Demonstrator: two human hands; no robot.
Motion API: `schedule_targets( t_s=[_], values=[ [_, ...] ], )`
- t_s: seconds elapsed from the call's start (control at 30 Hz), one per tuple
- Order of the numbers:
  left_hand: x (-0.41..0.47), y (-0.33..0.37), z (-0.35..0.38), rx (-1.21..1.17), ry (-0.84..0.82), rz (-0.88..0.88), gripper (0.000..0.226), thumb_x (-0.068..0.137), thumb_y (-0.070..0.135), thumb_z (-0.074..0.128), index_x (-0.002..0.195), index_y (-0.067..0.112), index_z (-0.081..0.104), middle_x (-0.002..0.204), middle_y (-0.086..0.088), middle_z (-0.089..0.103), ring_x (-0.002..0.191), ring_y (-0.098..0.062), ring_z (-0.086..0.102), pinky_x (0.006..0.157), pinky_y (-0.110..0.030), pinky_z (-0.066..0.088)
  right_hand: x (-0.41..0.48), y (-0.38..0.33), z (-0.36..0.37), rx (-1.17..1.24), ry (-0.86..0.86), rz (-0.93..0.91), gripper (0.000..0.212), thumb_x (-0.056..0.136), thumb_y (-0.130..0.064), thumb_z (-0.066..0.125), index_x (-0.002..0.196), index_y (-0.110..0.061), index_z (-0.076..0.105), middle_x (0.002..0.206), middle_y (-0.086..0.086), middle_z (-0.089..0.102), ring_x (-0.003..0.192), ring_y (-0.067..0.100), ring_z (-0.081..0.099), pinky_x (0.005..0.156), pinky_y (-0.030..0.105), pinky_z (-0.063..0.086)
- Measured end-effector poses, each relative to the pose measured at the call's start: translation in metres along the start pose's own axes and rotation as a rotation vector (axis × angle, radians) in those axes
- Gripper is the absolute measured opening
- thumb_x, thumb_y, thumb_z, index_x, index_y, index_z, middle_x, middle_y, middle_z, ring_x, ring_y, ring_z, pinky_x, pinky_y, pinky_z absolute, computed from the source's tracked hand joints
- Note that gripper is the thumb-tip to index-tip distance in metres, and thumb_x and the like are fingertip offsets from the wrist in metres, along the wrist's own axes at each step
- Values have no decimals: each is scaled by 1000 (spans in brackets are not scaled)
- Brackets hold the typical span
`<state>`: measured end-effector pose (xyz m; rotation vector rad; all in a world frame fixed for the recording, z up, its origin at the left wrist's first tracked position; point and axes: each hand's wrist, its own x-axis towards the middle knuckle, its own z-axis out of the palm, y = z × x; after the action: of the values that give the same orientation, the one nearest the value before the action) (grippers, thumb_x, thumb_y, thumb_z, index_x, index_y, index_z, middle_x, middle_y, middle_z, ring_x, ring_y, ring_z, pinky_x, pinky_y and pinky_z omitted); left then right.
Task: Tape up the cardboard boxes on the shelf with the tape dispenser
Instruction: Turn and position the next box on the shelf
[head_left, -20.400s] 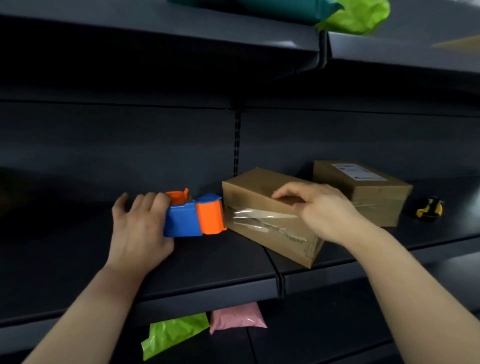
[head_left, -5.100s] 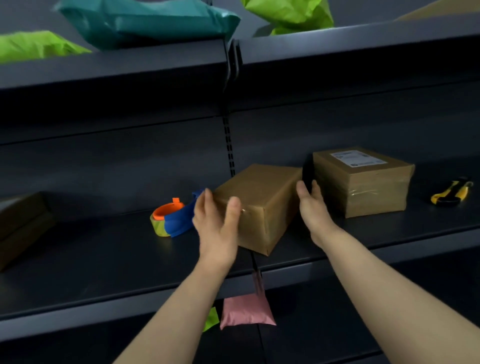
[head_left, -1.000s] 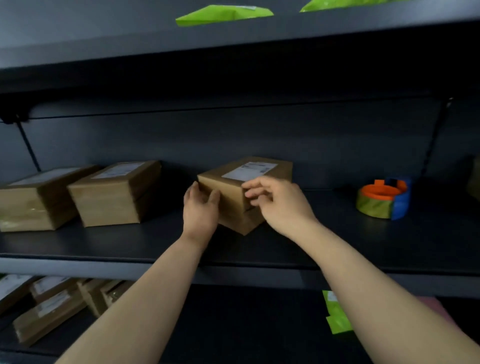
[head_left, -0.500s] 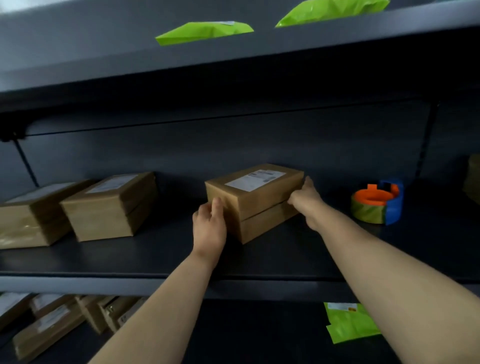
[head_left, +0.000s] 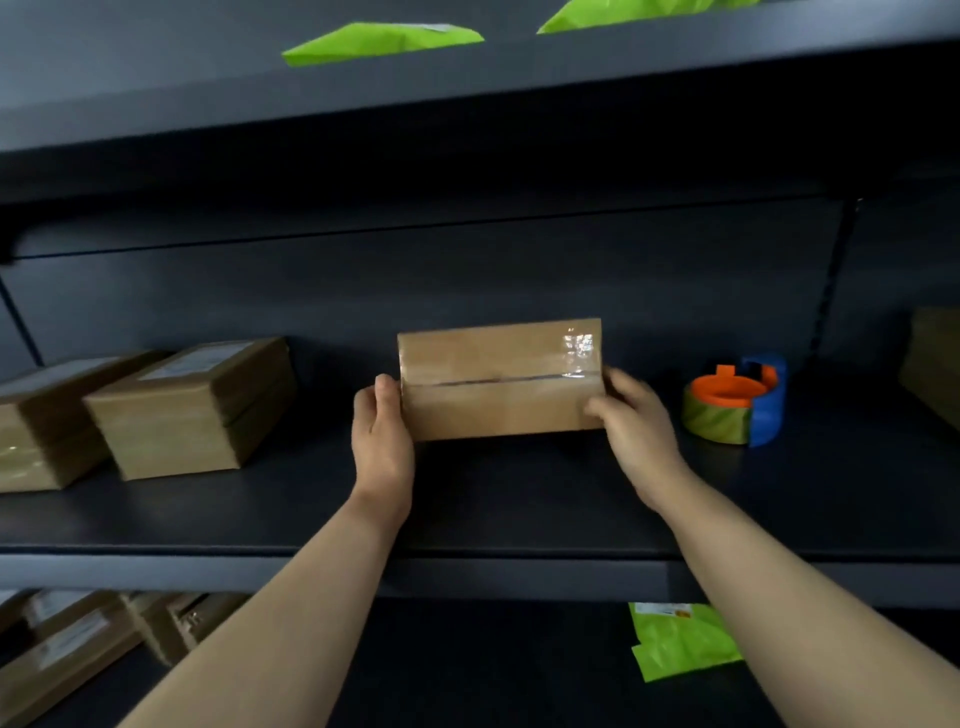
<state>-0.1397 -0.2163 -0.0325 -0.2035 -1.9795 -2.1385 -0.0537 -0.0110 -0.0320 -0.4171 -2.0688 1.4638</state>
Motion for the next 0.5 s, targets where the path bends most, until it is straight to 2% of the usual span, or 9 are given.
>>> schedule_targets(
  t_s=[0.1, 0.2, 0.3, 0.37, 0.43, 0.5],
  values=[
    [-1, -1, 4, -16, -60, 61, 36, 101, 48, 35, 102, 19, 58, 103, 0, 58, 97, -16, 55, 94, -37, 47, -4, 1, -2, 33, 103, -99, 63, 76, -50, 46, 135, -30, 55, 114, 0, 47, 105, 15, 50, 87, 30, 36],
    [-6, 2, 6, -47, -128, 94, 37, 101, 50, 34, 113, 25, 57, 110, 4, 58, 103, -10, 55, 88, -27, 43, -7, 4, -1, 16, 122, -162, 48, 88, -63, 45, 129, -39, 55, 107, -6, 42, 104, 12, 49, 89, 29, 36],
    [-11, 6, 7, -83, -177, 110, 35, 100, 51, 33, 116, 34, 59, 110, 16, 63, 100, 6, 59, 82, -13, 44, -5, 1, 0, 130, 137, -122, 19, 97, -57, 36, 109, -49, 49, 105, -13, 41, 112, 14, 47, 99, 33, 36],
    [-11, 4, 8, -84, -202, 96, 32, 100, 50, 34, 118, 40, 59, 111, 19, 65, 101, 8, 59, 85, -12, 45, -3, 1, 1, 170, 114, -82, 31, 98, -56, 30, 117, -40, 48, 119, -6, 44, 118, 13, 44, 105, 35, 34],
    [-8, 2, 9, -93, -217, 36, 34, 100, 49, 38, 126, 35, 55, 115, 17, 63, 107, 1, 57, 97, -25, 43, -1, 5, 2, 105, 94, -72, 52, 98, -59, 27, 139, -31, 43, 132, -2, 41, 123, 14, 42, 108, 39, 33],
    [-3, 0, 9, -111, -195, -43, 33, 99, 45, 44, 126, 28, 50, 114, 11, 62, 105, -4, 56, 100, -34, 43, 1, 10, 3, 59, 81, -94, 55, 98, -57, 31, 146, -31, 36, 137, -5, 42, 126, 10, 40, 108, 37, 33]
  ],
)
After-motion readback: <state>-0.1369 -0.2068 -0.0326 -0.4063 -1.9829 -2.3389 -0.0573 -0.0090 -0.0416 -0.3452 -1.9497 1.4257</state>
